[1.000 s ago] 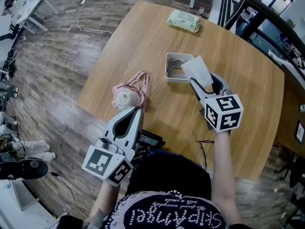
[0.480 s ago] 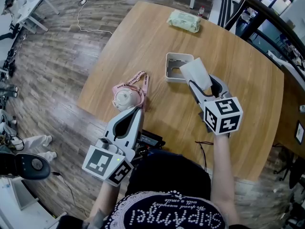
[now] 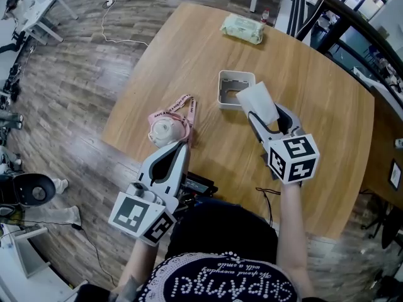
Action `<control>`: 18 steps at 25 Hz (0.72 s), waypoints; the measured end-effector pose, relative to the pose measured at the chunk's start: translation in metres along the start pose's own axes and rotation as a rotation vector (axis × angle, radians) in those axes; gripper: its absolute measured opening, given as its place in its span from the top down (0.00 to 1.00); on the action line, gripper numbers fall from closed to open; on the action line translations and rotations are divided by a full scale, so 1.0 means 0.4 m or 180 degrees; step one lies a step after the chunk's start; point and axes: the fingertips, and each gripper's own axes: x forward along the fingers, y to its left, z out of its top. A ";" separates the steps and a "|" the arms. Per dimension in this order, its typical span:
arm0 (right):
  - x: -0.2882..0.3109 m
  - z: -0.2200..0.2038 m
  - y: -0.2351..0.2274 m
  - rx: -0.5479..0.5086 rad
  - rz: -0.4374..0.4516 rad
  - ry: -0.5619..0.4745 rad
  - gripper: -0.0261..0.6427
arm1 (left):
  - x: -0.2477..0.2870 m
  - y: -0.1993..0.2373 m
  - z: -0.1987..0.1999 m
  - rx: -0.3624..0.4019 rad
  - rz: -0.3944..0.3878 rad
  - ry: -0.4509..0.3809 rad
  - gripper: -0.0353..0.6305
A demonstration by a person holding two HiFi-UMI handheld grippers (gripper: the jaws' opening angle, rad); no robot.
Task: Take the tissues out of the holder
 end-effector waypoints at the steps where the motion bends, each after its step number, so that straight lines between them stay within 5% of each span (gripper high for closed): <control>1: -0.002 -0.001 0.002 0.0001 0.0003 -0.0001 0.56 | 0.001 0.000 -0.001 0.0000 -0.0003 0.0001 0.94; 18: -0.051 -0.005 0.037 0.0040 0.0035 -0.0057 0.56 | 0.010 -0.006 0.000 0.0005 -0.0031 0.0003 0.94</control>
